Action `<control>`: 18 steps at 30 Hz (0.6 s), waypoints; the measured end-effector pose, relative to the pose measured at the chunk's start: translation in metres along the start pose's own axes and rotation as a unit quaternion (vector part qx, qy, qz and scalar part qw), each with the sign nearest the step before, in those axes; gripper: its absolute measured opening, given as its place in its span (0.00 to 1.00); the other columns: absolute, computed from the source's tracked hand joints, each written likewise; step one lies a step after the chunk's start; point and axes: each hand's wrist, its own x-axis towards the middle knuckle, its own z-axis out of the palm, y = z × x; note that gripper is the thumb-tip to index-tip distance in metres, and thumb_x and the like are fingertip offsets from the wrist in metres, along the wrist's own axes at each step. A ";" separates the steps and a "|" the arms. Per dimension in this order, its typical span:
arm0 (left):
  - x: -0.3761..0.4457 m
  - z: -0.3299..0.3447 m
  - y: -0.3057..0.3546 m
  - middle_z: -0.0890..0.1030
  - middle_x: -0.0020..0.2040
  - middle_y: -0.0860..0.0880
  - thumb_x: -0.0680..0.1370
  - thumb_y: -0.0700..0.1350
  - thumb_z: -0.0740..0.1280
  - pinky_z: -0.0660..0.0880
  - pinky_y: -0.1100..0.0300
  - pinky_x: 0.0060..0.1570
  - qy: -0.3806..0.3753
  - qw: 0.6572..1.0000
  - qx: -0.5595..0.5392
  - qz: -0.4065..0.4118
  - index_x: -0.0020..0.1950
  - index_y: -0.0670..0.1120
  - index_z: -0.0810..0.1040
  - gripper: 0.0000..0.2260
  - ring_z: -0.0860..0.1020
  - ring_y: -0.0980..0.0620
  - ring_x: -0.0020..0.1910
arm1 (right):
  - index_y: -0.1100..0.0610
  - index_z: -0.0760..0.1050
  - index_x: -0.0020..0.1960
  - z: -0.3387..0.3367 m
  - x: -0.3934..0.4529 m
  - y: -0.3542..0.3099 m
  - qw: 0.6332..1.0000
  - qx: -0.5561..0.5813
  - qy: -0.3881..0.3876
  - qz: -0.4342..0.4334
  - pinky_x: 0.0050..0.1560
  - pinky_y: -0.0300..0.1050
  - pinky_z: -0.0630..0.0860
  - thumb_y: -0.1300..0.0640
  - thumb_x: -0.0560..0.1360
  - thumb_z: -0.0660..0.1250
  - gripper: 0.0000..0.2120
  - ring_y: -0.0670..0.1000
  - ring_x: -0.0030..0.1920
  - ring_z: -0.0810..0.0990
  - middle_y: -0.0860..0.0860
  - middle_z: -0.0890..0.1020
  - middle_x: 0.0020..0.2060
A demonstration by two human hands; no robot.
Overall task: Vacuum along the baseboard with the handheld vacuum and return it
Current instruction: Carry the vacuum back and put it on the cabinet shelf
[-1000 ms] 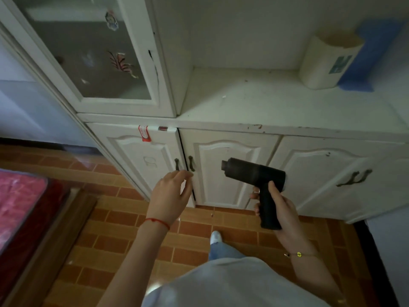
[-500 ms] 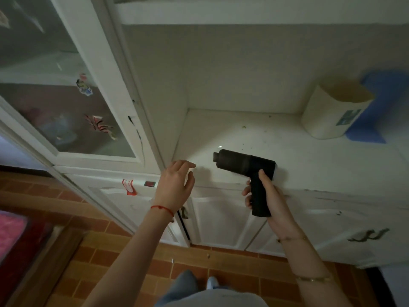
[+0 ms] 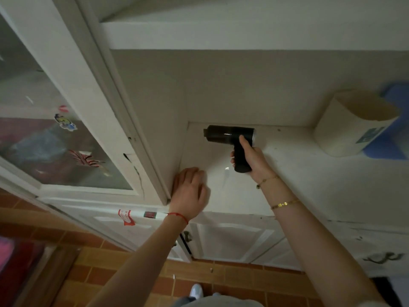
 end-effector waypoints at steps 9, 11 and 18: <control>0.003 0.005 -0.004 0.76 0.58 0.45 0.72 0.45 0.65 0.66 0.51 0.62 0.029 0.999 -0.002 0.032 0.58 0.45 0.75 0.15 0.72 0.43 0.58 | 0.65 0.75 0.62 0.047 0.092 -0.011 0.998 -0.055 0.006 0.016 0.31 0.43 0.78 0.44 0.79 0.64 0.25 0.52 0.29 0.79 0.56 0.81 0.35; 0.004 0.004 -0.004 0.76 0.57 0.45 0.71 0.44 0.65 0.66 0.50 0.61 0.038 0.999 0.000 0.039 0.58 0.44 0.75 0.15 0.73 0.42 0.57 | 0.65 0.76 0.61 0.053 0.106 -0.011 0.997 -0.070 0.013 0.015 0.31 0.42 0.78 0.44 0.79 0.63 0.25 0.51 0.28 0.79 0.56 0.81 0.35; 0.005 0.003 -0.004 0.76 0.59 0.45 0.71 0.46 0.64 0.69 0.47 0.62 0.032 0.999 0.010 0.041 0.58 0.44 0.75 0.16 0.72 0.41 0.58 | 0.66 0.76 0.57 0.063 0.125 -0.011 0.992 -0.125 0.012 0.033 0.28 0.40 0.77 0.42 0.78 0.64 0.26 0.50 0.25 0.80 0.58 0.81 0.36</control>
